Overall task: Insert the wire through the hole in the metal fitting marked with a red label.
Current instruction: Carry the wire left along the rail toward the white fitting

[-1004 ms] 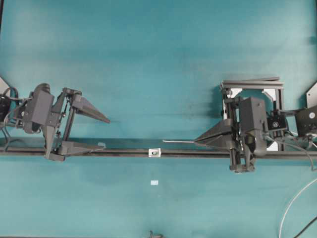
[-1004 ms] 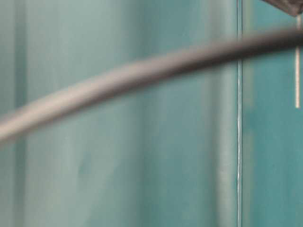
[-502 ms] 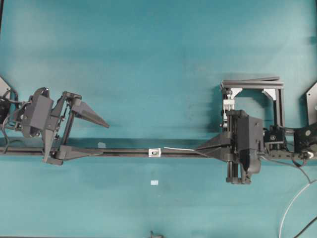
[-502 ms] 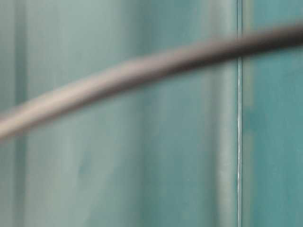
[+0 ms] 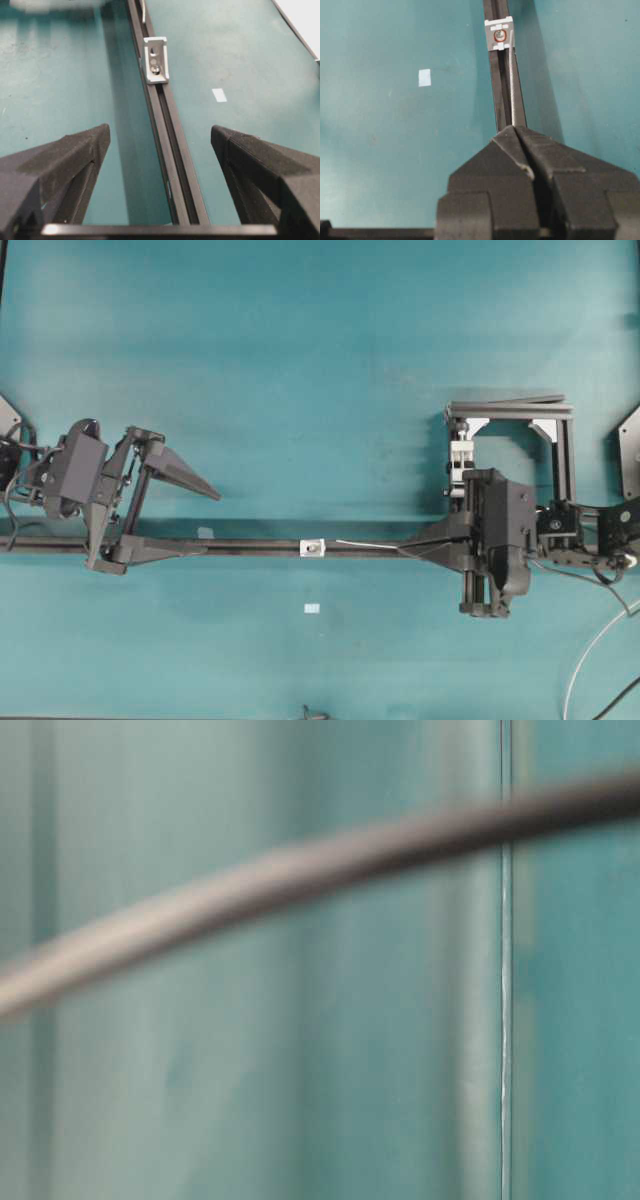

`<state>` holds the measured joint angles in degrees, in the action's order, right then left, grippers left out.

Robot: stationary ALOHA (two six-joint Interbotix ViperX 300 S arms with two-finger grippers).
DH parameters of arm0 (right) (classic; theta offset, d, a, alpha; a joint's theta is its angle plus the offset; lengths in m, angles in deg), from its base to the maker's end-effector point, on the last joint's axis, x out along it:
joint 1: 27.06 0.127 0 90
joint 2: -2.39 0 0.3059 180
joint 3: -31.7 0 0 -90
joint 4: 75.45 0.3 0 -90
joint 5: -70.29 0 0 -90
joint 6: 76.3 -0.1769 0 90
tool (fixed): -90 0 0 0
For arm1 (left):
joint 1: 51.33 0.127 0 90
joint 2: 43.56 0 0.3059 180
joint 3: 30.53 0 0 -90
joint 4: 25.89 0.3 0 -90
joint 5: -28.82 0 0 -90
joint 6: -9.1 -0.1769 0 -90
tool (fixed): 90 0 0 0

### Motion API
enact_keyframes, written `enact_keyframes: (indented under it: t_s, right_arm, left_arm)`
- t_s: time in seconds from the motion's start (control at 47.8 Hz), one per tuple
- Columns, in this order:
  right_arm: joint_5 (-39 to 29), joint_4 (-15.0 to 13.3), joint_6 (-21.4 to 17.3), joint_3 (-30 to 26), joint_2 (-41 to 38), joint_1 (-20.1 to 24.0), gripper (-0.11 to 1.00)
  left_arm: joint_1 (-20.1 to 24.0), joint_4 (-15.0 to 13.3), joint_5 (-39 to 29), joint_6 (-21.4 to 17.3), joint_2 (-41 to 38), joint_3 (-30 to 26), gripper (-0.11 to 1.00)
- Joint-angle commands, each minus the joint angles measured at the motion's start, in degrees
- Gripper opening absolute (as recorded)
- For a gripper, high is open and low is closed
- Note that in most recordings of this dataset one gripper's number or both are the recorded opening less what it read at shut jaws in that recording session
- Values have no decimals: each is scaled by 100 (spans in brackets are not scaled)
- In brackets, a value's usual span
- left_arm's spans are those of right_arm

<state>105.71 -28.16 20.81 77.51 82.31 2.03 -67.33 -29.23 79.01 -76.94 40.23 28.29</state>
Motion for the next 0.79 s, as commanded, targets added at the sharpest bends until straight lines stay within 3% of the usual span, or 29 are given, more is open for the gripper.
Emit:
enact_keyframes:
  t_s: [0.0, 0.774]
  right_arm:
    - [70, 18, 0, -44, 9, 44, -1]
    - [422, 44, -220, -97, -387, 167, -1]
  left_arm:
    - [-26, -9, -35, 9, 35, -44, 65]
    - [-35, -9, -176, 35, 26, -62, 65]
